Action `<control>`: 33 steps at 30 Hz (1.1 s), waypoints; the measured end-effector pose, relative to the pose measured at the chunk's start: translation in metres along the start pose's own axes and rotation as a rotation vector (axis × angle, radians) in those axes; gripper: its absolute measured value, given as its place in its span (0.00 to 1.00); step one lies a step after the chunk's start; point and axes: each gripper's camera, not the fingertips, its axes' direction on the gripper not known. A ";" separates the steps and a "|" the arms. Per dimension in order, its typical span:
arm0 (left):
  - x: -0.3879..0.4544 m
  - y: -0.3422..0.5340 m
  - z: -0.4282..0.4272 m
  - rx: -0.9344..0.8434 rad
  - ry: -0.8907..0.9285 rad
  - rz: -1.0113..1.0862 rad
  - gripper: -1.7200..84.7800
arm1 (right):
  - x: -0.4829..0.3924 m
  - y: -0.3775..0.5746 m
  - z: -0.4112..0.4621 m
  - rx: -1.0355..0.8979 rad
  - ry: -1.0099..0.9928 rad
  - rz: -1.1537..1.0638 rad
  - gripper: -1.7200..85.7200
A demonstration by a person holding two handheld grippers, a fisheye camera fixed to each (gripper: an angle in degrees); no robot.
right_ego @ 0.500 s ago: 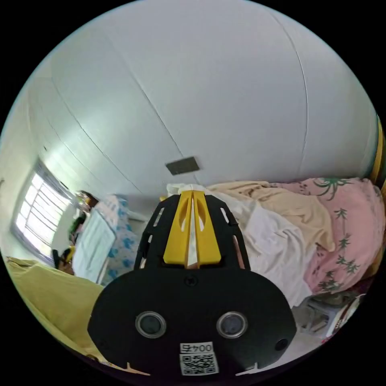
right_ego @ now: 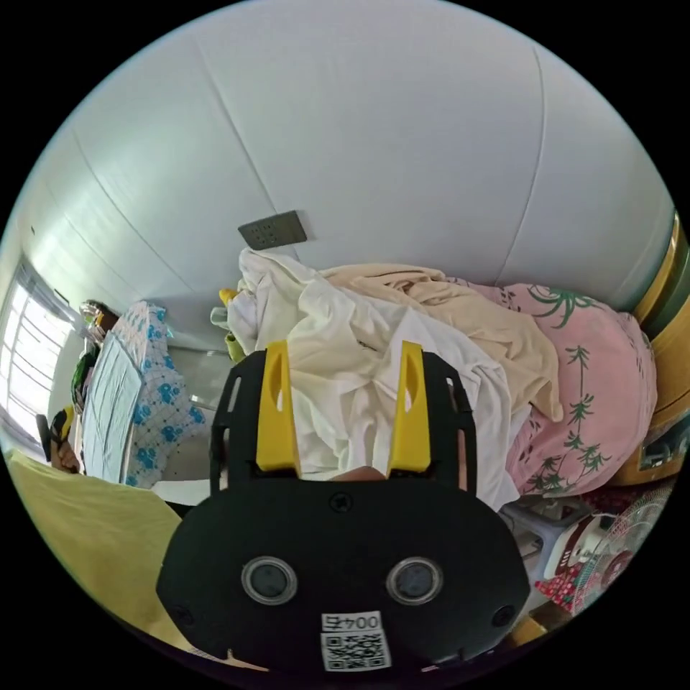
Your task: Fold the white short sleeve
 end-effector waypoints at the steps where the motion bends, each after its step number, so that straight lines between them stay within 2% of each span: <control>1: -0.003 0.000 0.002 0.004 0.000 -0.007 0.02 | -0.010 -0.002 -0.002 0.010 -0.014 -0.027 0.26; 3: -0.007 0.001 0.004 0.017 0.006 -0.019 0.02 | -0.028 -0.001 -0.004 0.048 0.010 -0.044 0.26; 5: -0.012 0.003 0.008 0.019 0.005 -0.027 0.02 | -0.047 -0.006 0.023 -0.059 0.189 -0.083 0.23; 6: -0.013 0.004 0.010 0.015 0.006 -0.028 0.02 | -0.050 -0.007 0.032 -0.108 0.256 -0.097 0.16; 7: -0.015 0.004 0.011 0.007 0.010 -0.028 0.02 | -0.055 -0.009 0.042 -0.130 0.375 -0.141 0.04; 9: -0.017 0.004 0.011 0.007 0.009 -0.020 0.02 | -0.054 -0.019 0.029 -0.087 0.391 -0.174 0.03; 12: -0.021 0.006 0.007 0.019 -0.004 -0.008 0.02 | -0.032 -0.040 -0.030 0.043 0.243 -0.086 0.01; 16: -0.032 0.015 0.001 0.021 0.008 -0.027 0.02 | -0.006 -0.045 -0.127 0.337 0.078 0.018 0.01; 19: -0.037 0.021 -0.003 0.015 0.016 -0.026 0.02 | -0.008 -0.038 -0.192 0.567 0.026 -0.011 0.01; 23: -0.039 0.032 -0.012 0.018 0.039 0.012 0.03 | -0.011 -0.034 -0.247 0.747 -0.210 -0.057 0.01; 28: -0.025 0.046 -0.030 0.061 0.079 0.186 0.07 | -0.052 -0.035 -0.258 0.809 -0.464 -0.191 0.02; 33: -0.008 0.064 -0.049 0.116 0.035 0.350 0.14 | -0.136 -0.035 -0.214 0.748 -0.709 -0.336 0.01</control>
